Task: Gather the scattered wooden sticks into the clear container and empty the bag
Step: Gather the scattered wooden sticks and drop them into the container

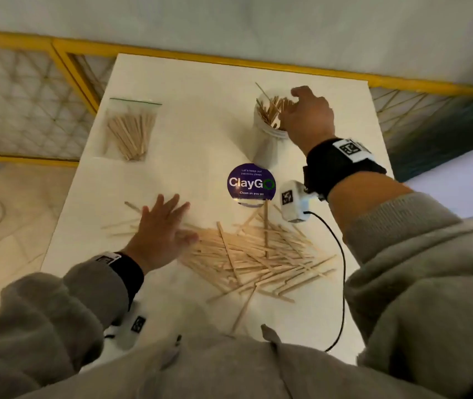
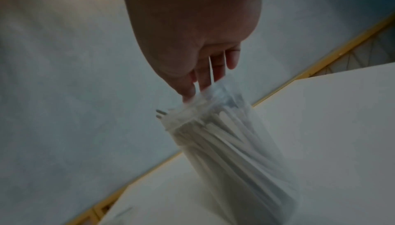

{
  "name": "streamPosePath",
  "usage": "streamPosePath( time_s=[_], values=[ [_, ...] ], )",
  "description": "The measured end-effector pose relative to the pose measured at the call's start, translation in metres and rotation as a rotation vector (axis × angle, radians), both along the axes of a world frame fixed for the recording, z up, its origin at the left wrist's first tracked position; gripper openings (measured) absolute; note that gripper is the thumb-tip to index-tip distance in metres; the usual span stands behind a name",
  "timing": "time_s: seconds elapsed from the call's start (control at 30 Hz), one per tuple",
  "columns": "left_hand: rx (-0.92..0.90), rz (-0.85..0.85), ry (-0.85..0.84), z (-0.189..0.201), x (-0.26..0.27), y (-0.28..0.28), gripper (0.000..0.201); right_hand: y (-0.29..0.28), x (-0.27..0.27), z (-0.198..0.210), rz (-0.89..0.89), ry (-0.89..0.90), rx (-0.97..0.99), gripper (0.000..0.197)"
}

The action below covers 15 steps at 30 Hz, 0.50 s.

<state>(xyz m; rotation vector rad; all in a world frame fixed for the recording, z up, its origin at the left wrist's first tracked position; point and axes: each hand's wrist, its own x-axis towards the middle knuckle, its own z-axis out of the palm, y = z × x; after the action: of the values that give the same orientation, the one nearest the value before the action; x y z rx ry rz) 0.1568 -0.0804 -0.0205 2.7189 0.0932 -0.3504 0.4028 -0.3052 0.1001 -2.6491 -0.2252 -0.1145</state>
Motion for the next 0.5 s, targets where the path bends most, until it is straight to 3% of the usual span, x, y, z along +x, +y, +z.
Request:
streamPosePath(
  time_s=[0.07, 0.13, 0.2, 0.27, 0.37, 0.43, 0.5],
  values=[
    [0.051, 0.089, 0.057, -0.002, -0.007, 0.025, 0.104, 0.009, 0.011, -0.004, 0.011, 0.073, -0.284, 0.037],
    [0.088, 0.147, 0.118, -0.005, -0.017, 0.045, 0.107, 0.015, 0.015, -0.005, 0.015, 0.069, -0.394, 0.036],
    [0.077, 0.125, 0.171, -0.009, -0.028, 0.055, 0.115, 0.014, 0.011, 0.002, -0.030, -0.019, -0.303, 0.034],
    [0.044, 0.033, 0.204, -0.013, -0.041, 0.057, 0.130, 0.007, -0.001, 0.012, -0.055, -0.106, -0.066, 0.033],
    [0.072, -0.149, 0.216, -0.021, -0.057, 0.048, 0.134, -0.013, -0.048, 0.011, 0.104, -0.065, 0.252, 0.028],
    [0.117, -0.230, 0.188, -0.028, -0.065, 0.035, 0.136, -0.028, -0.093, -0.019, 0.231, 0.098, 0.182, 0.025],
    [0.136, -0.250, 0.154, -0.033, -0.068, 0.017, 0.141, -0.040, -0.130, -0.060, 0.336, 0.258, -0.058, 0.026]
  ],
)
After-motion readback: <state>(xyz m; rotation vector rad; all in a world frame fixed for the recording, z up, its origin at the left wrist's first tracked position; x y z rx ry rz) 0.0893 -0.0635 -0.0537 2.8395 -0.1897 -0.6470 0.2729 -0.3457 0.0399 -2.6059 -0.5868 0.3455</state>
